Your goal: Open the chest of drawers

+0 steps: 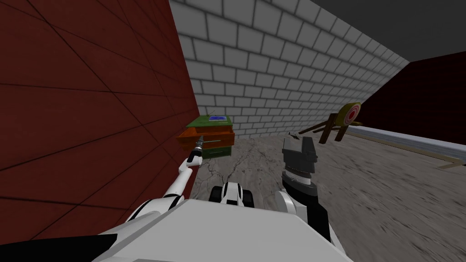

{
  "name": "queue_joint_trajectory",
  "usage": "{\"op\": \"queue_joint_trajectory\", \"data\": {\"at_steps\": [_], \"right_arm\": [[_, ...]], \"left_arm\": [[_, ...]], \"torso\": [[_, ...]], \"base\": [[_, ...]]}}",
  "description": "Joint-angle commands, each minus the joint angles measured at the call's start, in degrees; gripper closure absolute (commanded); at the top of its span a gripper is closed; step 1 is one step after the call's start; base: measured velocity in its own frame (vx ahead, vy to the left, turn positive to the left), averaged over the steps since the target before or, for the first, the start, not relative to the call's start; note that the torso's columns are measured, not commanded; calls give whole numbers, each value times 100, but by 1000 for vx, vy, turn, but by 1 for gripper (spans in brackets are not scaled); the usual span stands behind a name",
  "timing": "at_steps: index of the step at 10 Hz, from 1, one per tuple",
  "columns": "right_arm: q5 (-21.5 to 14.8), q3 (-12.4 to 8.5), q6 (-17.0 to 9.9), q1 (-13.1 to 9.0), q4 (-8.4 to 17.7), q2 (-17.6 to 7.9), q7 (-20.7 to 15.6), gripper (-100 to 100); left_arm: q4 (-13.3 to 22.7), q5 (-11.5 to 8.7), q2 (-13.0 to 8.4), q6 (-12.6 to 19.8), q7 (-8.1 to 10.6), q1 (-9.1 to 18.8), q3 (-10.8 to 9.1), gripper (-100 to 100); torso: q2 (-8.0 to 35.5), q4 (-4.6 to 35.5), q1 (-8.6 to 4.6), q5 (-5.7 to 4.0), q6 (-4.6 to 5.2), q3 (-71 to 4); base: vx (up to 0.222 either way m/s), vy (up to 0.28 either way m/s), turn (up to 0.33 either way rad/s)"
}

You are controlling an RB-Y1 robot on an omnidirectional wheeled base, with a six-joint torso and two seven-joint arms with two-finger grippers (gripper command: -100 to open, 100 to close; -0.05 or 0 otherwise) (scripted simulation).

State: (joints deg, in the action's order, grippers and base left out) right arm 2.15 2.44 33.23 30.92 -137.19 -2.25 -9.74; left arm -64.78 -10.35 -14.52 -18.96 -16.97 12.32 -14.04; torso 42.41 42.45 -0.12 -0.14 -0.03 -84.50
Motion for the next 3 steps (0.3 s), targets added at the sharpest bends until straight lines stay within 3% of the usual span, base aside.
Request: {"op": "queue_joint_trajectory", "data": {"at_steps": [1, 3], "right_arm": [[0, 0, 0, 0, 0, 0, 0, 0], [0, 0, 0, 0, 0, 0, 0, 0]], "left_arm": [[6, 0, 3, 5, 1, -6, 1, 0], [14, -1, 7, 12, 1, -13, 2, 0]], "torso": [[-4, -4, 3, 4, 2, -2], [-7, -10, 7, 9, 3, -4]], "base": [[0, 0, 0], [0, 0, 0]]}}
